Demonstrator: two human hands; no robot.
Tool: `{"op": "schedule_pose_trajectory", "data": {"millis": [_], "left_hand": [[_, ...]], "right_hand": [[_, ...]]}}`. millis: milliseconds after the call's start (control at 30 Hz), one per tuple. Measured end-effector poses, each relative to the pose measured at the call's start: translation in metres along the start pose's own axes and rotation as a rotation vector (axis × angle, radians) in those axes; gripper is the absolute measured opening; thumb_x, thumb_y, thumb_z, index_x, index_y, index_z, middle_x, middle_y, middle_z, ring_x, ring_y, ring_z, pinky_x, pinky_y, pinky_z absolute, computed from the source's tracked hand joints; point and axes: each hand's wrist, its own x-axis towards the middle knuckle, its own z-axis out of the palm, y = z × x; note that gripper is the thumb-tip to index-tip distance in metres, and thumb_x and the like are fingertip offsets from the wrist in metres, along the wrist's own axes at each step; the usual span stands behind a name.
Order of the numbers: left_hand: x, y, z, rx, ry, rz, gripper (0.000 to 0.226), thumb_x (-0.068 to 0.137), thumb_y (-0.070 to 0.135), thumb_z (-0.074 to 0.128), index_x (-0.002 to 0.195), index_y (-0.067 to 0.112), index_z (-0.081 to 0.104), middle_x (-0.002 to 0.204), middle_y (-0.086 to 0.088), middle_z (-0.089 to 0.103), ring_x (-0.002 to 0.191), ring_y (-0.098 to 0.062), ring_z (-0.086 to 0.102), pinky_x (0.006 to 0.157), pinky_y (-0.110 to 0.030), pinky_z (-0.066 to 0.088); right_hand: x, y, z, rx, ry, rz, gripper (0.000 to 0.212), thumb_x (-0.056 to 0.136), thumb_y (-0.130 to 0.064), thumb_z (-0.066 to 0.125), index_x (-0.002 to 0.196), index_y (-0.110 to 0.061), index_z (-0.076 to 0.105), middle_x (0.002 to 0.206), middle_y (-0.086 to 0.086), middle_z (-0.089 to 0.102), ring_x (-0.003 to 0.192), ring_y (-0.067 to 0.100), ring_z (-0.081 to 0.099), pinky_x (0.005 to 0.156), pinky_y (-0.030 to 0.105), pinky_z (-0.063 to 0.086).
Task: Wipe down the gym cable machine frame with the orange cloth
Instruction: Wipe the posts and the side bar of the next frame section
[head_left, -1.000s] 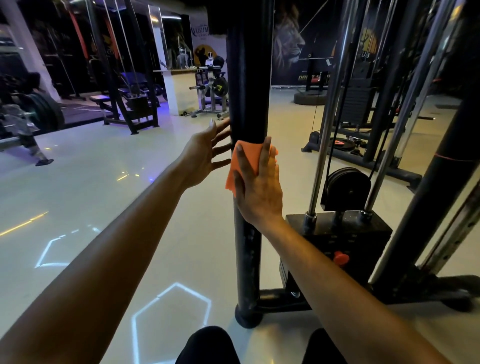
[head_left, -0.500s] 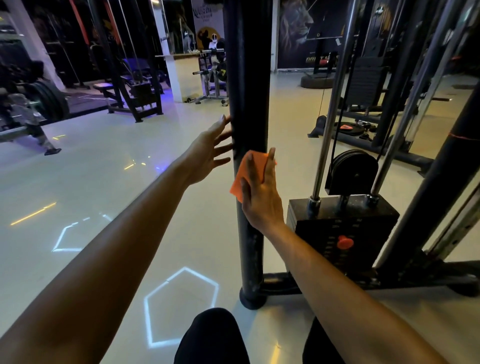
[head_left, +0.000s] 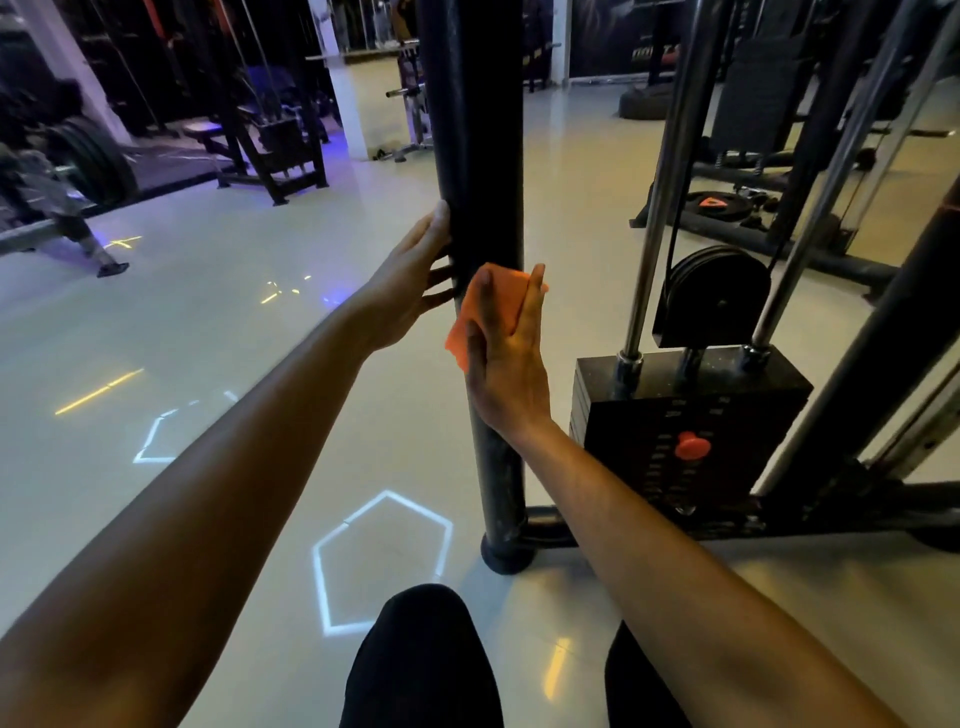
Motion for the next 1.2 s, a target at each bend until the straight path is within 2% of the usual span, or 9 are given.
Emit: {"op": "schedule_pose_trajectory", "data": {"millis": [133,233,367,567,767,933,1067,1133,1200], "left_hand": [[0.003,-0.014,0.010,-0.026,0.052,-0.018,0.063,0.108,0.070,0.030,0.161,0.037,0.041,0.150,0.009,0.062,0.134,-0.012,0.064,0.119,-0.044,0.047],[0.004,-0.024,0.019,-0.051,0.085,-0.015,0.065,0.109,0.070,0.027,0.163,0.036,0.039,0.147,0.012,0.063,0.132,-0.008,0.063,0.116,-0.037,0.048],[0.007,-0.031,0.025,-0.084,0.138,0.024,0.064,0.111,0.066,0.025,0.162,0.033,0.042,0.142,0.011,0.066,0.126,-0.006,0.067,0.112,-0.035,0.051],[0.006,-0.074,0.032,-0.073,0.169,0.049,0.061,0.108,0.071,0.029,0.158,0.040,0.046,0.143,0.017,0.065,0.129,-0.005,0.065,0.116,-0.038,0.048],[0.003,-0.122,0.040,-0.100,0.147,0.075,0.066,0.107,0.073,0.030,0.161,0.038,0.044,0.149,0.015,0.061,0.135,-0.009,0.061,0.118,-0.039,0.046],[0.006,-0.144,0.045,-0.157,0.141,0.142,0.064,0.107,0.072,0.033,0.161,0.037,0.045,0.160,0.011,0.052,0.148,-0.015,0.048,0.124,-0.043,0.038],[-0.003,-0.130,0.044,-0.120,0.173,0.140,0.057,0.109,0.067,0.038,0.150,0.032,0.057,0.137,0.010,0.069,0.129,-0.016,0.064,0.106,-0.035,0.051],[-0.007,-0.130,0.039,-0.102,0.158,0.133,0.056,0.109,0.067,0.037,0.151,0.034,0.056,0.142,0.010,0.066,0.130,-0.014,0.065,0.109,-0.036,0.052],[-0.014,-0.139,0.030,-0.122,0.171,0.119,0.056,0.110,0.066,0.035,0.155,0.038,0.051,0.150,0.007,0.061,0.135,-0.016,0.061,0.115,-0.041,0.048]], "right_hand": [[0.012,0.003,-0.002,-0.003,0.018,-0.015,0.066,0.117,-0.050,0.044,0.174,-0.037,0.014,0.178,0.008,-0.029,0.164,0.048,0.019,0.098,0.060,0.062],[-0.020,0.029,0.014,-0.055,-0.048,0.009,0.066,0.116,-0.055,0.040,0.174,-0.039,0.012,0.180,0.012,-0.020,0.161,0.049,0.026,0.100,0.062,0.060],[-0.033,0.039,0.027,-0.038,-0.038,0.019,0.066,0.116,-0.053,0.040,0.171,-0.044,0.005,0.181,0.016,-0.008,0.160,0.047,0.026,0.104,0.062,0.058],[-0.024,0.047,0.038,-0.066,0.061,-0.025,0.069,0.114,-0.059,0.037,0.170,-0.041,0.001,0.181,0.016,-0.005,0.163,0.044,0.022,0.114,0.061,0.051],[-0.059,0.083,0.061,-0.116,0.042,-0.116,0.080,0.114,-0.056,0.044,0.166,-0.054,-0.017,0.180,0.019,-0.010,0.163,0.044,0.020,0.111,0.059,0.054],[-0.049,0.081,0.051,-0.105,0.060,-0.175,0.071,0.115,-0.056,0.043,0.172,-0.042,0.003,0.180,0.015,-0.007,0.158,0.043,0.030,0.105,0.052,0.055],[-0.080,0.095,0.057,-0.094,-0.011,-0.168,0.077,0.115,-0.053,0.044,0.168,-0.051,-0.012,0.180,0.007,-0.013,0.158,0.044,0.034,0.102,0.051,0.059],[-0.094,0.106,0.058,-0.099,-0.078,-0.162,0.076,0.115,-0.054,0.042,0.167,-0.054,-0.014,0.180,0.004,-0.017,0.158,0.045,0.034,0.101,0.052,0.062],[-0.096,0.107,0.056,-0.079,-0.089,-0.166,0.071,0.116,-0.052,0.041,0.171,-0.048,-0.005,0.181,0.008,-0.014,0.157,0.046,0.035,0.099,0.054,0.063]]}}
